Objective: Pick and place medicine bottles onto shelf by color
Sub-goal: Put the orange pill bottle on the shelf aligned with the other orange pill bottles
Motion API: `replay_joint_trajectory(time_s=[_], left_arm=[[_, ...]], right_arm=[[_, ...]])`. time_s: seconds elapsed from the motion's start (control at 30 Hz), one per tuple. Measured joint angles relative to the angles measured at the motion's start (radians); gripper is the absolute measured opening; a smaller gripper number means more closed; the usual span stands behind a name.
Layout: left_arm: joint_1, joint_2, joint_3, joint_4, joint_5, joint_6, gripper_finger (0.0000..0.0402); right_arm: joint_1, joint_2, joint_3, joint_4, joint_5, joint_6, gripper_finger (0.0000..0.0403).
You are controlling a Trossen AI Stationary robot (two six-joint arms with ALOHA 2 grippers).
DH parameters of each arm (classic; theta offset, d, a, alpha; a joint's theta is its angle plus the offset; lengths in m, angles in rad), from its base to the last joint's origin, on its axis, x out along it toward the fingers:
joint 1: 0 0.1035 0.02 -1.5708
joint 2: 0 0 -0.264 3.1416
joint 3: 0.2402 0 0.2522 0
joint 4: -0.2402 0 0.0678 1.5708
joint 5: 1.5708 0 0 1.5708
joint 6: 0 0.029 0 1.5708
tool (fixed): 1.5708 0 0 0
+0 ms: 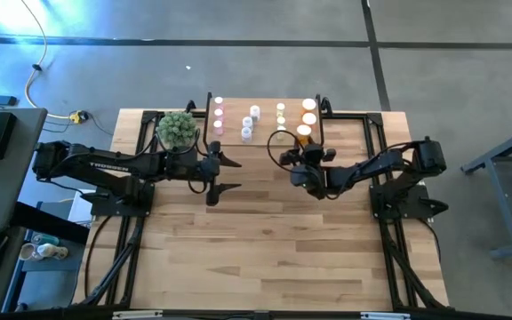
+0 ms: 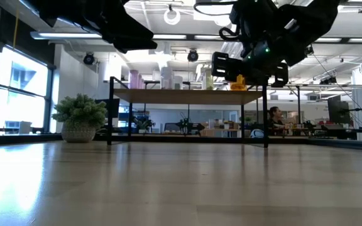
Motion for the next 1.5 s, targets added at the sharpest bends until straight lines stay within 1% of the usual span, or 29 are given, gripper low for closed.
replay_joint_trajectory(time_s=[0.4, 0.53, 0.8, 1.1, 1.17, 1.37, 1.5], left_arm=[[0.0, 0.0, 0.0, -0.004, 0.0, 0.0, 0.0278], [0.0, 0.0, 0.0, -0.004, 0.0, 0.0, 0.0278], [0.0, 0.0, 0.0, -0.004, 0.0, 0.003, 0.0278], [0.0, 0.001, 0.0, -0.008, 0.0, 0.003, 0.0278], [0.0, 0.001, 0.0, -0.008, 0.0, 0.003, 0.0278], [0.0, 0.001, 0.001, -0.008, 0.0, 0.002, 0.0278], [0.0, 0.001, 0.001, -0.008, 0.0, 0.002, 0.0278]], right_arm=[[-0.033, 0.0, 0.001, -0.014, -0.067, 0.0, 0.0184], [-0.036, 0.0, 0.001, -0.014, -0.069, 0.0, 0.019], [-0.036, 0.0, 0.001, -0.017, -0.078, 0.0, 0.022], [-0.035, 0.0, 0.003, -0.016, -0.063, 0.0, 0.0222], [-0.035, 0.0, 0.014, -0.015, -0.062, -0.011, 0.0222], [-0.035, 0.0, 0.059, -0.014, -0.061, -0.126, 0.0222], [-0.036, 0.0, 0.07, -0.015, -0.061, -0.139, 0.0222]])
